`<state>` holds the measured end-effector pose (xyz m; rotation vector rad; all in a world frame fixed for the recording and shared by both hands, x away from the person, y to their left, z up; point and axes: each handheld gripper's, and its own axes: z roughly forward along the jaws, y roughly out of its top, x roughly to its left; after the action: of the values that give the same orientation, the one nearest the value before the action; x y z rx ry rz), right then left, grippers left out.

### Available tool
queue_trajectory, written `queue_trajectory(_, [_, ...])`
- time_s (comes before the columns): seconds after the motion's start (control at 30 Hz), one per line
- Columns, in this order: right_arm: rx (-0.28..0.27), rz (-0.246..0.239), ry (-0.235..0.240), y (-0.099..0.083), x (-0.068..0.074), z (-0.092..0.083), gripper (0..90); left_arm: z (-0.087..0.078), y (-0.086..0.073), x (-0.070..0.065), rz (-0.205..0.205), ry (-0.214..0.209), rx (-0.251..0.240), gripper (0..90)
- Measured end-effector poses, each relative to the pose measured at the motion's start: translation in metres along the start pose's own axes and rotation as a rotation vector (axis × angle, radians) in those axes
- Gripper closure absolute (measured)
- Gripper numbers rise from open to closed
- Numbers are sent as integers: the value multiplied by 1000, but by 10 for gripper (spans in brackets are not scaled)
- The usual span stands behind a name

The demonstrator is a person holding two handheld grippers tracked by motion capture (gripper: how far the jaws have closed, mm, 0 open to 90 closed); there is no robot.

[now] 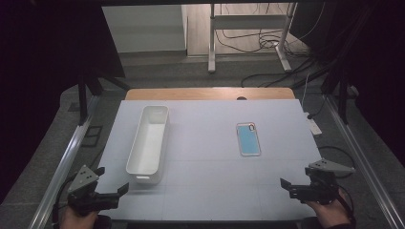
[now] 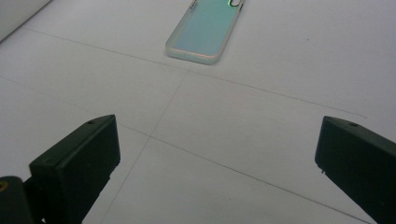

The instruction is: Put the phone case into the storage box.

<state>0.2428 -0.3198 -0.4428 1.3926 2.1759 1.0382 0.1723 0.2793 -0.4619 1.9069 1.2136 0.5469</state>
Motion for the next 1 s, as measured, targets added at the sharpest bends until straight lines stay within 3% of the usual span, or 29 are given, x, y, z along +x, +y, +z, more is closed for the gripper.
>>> queue_trajectory(0.4, [10, -13, 3, 1, 1, 1, 0, 0, -1, 1, 0, -19, 1, 8])
queue_trajectory(0.57, [15, -29, 5, 1, 3, 2, 0, -2, -2, 4, -22, -48, -13, 12])
queue_trajectory(1.0, [33, -46, 10, 2, 5, 4, 0, -1, -1, 5, -19, -59, -9, 12])
